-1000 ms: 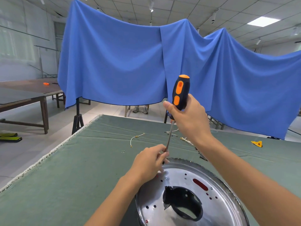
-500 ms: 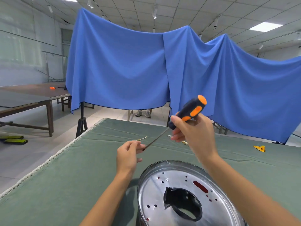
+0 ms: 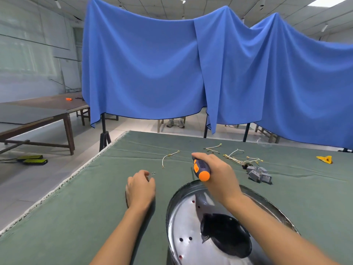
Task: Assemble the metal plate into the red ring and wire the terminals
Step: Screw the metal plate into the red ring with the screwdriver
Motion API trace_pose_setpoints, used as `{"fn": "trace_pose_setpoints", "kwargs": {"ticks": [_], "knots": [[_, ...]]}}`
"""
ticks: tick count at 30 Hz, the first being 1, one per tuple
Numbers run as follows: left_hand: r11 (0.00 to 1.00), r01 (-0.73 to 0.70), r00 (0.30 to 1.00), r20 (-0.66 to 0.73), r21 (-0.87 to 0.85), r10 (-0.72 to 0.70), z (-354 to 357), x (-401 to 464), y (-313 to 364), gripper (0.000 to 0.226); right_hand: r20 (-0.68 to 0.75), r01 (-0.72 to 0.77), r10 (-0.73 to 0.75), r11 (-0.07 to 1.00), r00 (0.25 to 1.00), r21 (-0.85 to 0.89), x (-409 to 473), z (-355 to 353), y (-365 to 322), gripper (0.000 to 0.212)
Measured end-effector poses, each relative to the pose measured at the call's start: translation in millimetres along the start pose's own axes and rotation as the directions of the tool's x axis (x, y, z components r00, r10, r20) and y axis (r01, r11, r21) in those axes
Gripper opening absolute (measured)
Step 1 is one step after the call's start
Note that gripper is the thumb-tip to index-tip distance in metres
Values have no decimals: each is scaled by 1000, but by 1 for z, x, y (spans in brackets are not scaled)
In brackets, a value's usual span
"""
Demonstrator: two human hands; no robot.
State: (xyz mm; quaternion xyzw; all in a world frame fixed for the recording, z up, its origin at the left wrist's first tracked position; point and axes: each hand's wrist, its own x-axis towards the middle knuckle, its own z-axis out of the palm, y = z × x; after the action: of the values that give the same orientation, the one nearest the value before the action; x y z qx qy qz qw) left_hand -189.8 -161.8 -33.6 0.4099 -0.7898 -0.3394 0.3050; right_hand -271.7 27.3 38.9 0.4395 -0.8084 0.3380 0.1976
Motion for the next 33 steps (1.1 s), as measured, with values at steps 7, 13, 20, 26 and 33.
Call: {"fn": "trace_pose_setpoints", "kwargs": {"ticks": [7,13,20,26,33], "knots": [[973,6,1000,-2,232,-5,12,30,4,18,11,-63,62,994,998,84,-7,23,9,34],[967,-42,995,-80,253,64,19,36,10,14,-32,-106,110,989,993,103,-4,27,11,27],[878,-67,988,-156,-473,-8,10,21,12,17,-26,-217,231,944,973,250,2,23,10,17],[538,151,952,-25,-829,-305,16,1,29,12,77,-372,499,525,863,766,6,12,-1,8],[392,207,910,29,-896,-413,10,-7,31,12,87,-446,671,384,736,808,11,0,2,16]]}}
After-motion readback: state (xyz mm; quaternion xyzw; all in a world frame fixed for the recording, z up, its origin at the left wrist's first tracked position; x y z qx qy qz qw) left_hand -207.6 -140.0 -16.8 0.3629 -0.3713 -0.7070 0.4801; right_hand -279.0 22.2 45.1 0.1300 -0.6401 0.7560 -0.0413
